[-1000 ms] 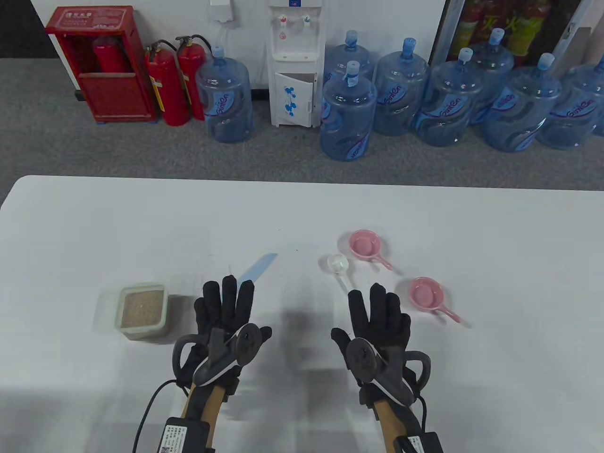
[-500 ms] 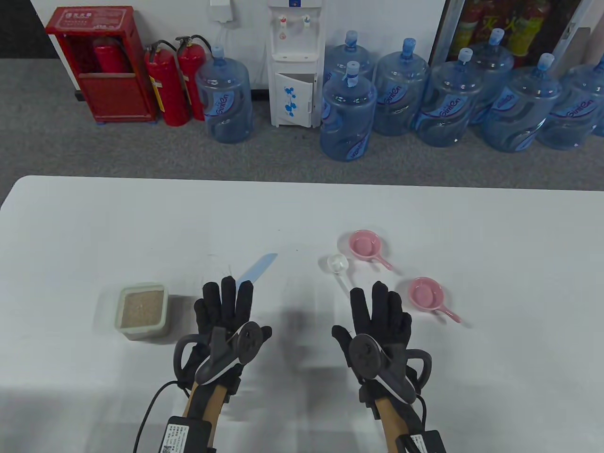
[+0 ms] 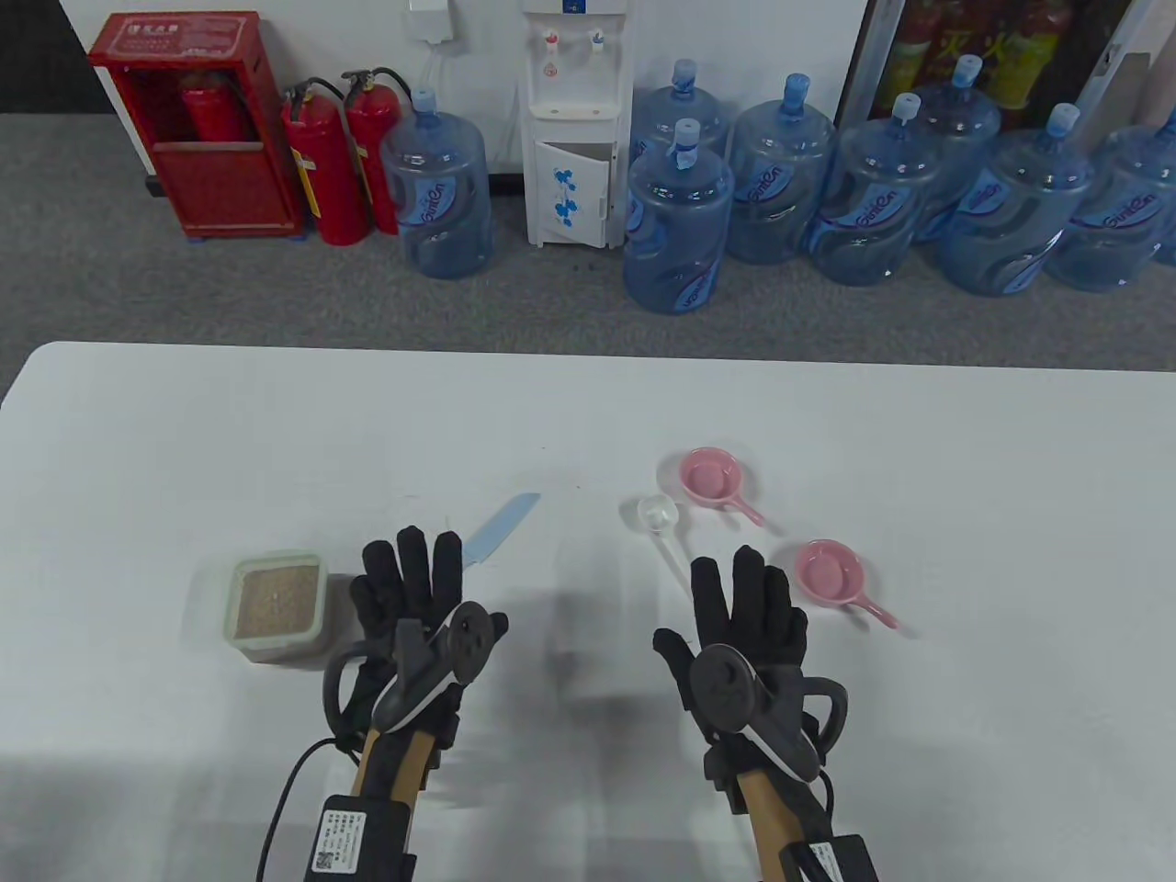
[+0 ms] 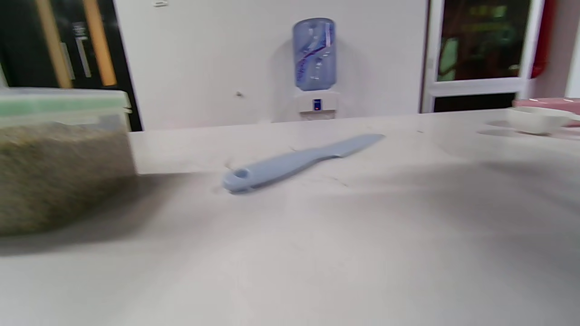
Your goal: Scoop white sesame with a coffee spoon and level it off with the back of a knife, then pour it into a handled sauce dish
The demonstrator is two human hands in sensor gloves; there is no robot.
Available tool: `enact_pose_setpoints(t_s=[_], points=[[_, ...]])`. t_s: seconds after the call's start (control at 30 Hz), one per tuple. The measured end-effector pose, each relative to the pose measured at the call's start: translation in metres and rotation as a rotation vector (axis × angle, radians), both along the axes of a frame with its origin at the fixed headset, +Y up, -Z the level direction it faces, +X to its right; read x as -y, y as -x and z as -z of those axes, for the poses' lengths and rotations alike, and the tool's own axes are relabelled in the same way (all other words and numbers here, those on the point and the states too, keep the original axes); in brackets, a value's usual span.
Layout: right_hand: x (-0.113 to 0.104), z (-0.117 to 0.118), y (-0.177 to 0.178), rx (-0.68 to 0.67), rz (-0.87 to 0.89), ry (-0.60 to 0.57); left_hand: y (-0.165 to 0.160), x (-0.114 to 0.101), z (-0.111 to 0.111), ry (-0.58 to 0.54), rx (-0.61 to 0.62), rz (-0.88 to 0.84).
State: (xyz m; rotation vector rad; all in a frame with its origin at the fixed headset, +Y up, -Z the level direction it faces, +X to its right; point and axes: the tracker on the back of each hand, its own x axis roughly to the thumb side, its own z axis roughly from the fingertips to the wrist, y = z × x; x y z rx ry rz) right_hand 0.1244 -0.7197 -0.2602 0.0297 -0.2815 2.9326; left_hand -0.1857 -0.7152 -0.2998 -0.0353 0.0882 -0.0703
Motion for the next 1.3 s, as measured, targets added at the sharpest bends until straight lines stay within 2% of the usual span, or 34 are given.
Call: enact_pose_setpoints(t_s=[0.2,0.33,0.5,0.6,0.77,0.83,0.93,1.07,1.3], points=[[-0.001,0.0,0.0,-0.007,0.016,-0.001,0.057,-0.024,0.021,0.061,-0.205,0.001],[-0.001,0.0,0.0,-0.005,0.016,0.01,0.09,-0.029,0.029,0.127,-0.315,0.003],[-0.001,0.001,0.001,-0.005,0.026,0.022,0.122,-0.019,0.033,0.259,-0.472,-0.048],[-0.002,0.001,0.0,-0.002,0.028,0.029,0.132,-0.007,0.033,0.39,-0.566,-0.043],[-0.002,0.002,-0.002,0.008,0.038,0.034,0.139,0.015,0.035,0.508,-0.581,-0.078],[-0.002,0.002,-0.002,0.008,0.044,0.035,0.138,0.017,0.035,0.473,-0.577,-0.067],[-0.002,0.002,-0.002,0.006,0.039,0.031,0.137,0.02,0.036,0.442,-0.599,-0.143],[-0.002,0.003,-0.002,0.007,0.042,0.035,0.14,0.025,0.034,0.329,-0.592,-0.199],[-0.002,0.004,-0.005,0.016,0.054,0.04,0.146,0.026,0.028,0.214,-0.559,-0.288]])
